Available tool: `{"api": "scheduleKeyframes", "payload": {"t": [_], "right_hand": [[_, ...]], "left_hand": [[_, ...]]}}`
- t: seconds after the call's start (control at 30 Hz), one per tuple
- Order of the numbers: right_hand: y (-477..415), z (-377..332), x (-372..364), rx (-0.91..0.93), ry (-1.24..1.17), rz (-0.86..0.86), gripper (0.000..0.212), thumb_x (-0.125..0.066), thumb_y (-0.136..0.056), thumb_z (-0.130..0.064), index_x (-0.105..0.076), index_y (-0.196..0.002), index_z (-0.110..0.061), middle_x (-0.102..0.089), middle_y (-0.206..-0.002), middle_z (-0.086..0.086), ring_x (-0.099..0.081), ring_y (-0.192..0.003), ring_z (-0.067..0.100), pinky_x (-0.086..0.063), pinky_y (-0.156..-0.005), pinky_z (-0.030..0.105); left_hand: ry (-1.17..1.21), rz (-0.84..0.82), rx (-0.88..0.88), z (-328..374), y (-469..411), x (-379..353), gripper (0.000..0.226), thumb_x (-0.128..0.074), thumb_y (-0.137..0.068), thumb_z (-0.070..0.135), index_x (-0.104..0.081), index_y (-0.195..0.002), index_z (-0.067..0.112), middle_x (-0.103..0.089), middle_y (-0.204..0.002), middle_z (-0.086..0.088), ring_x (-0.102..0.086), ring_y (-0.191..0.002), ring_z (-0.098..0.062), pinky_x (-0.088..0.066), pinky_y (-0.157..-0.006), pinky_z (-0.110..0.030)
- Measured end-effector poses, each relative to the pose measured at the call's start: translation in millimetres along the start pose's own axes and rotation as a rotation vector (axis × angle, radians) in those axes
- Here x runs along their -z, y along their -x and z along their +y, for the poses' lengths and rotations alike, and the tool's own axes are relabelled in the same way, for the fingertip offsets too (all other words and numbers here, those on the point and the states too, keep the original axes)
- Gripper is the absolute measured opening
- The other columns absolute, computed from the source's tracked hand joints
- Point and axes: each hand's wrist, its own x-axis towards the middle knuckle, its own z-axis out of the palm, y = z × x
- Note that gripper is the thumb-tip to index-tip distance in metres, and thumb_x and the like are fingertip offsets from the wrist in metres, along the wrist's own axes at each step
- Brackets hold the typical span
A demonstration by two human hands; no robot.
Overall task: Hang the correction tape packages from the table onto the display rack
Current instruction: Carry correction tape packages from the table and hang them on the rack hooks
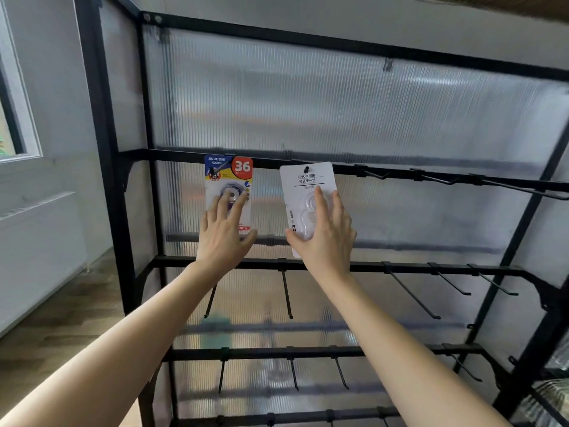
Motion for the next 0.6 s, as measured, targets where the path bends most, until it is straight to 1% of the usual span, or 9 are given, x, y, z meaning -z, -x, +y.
{"api": "scheduleKeyframes", "payload": {"t": [0.1,0.23,0.4,0.53,0.6], "right_hand": [[-3,1,-13,-0.019,0.004,-0.029,0.092,-0.069,-0.078,-0.049,-0.019,-0.150,-0.023,-0.015,-0.157,0.012,-0.020,-0.140,0.033,-0.031,-0.105,0.050],[-23,0,-29,-0.036,0.063,-0.098,0.092,-0.068,-0.080,-0.050,-0.015,-0.149,-0.023,-0.014,-0.155,0.012,-0.024,-0.137,0.033,-0.039,-0.102,0.045],[-52,-3,-45,-0.086,0.143,-0.194,0.093,-0.069,-0.078,-0.051,-0.014,-0.148,-0.023,-0.014,-0.153,0.013,-0.029,-0.132,0.034,-0.040,-0.098,0.043],[-63,-6,-54,-0.137,0.105,-0.258,0.095,-0.072,-0.077,-0.048,-0.014,-0.147,-0.022,-0.017,-0.149,0.013,-0.032,-0.128,0.035,-0.042,-0.096,0.044],[-64,-6,-57,-0.141,0.078,-0.262,0.093,-0.072,-0.079,-0.043,-0.013,-0.148,-0.022,-0.015,-0.150,0.013,-0.032,-0.130,0.035,-0.043,-0.097,0.045]], "left_hand": [[0.006,0.000,0.011,-4,0,1,0.076,-0.056,-0.092,0.040,-0.011,-0.151,0.026,-0.003,-0.159,-0.006,0.000,-0.146,-0.027,-0.006,-0.116,-0.043],[-0.007,-0.019,-0.002,-9,-2,0,0.076,-0.056,-0.091,0.040,-0.011,-0.151,0.025,-0.004,-0.159,-0.006,0.001,-0.146,-0.026,-0.005,-0.117,-0.044],[-0.016,-0.020,-0.003,-18,-11,6,0.076,-0.056,-0.091,0.040,-0.013,-0.151,0.025,-0.005,-0.158,-0.006,-0.001,-0.146,-0.027,-0.006,-0.117,-0.045],[-0.047,-0.034,-0.021,-25,-13,8,0.077,-0.055,-0.091,0.043,-0.010,-0.151,0.025,-0.002,-0.159,-0.006,0.000,-0.146,-0.027,-0.004,-0.117,-0.042],[-0.042,-0.053,-0.018,-27,-14,9,0.077,-0.054,-0.092,0.043,-0.008,-0.151,0.026,0.000,-0.159,-0.006,0.001,-0.146,-0.026,-0.003,-0.117,-0.042]]}}
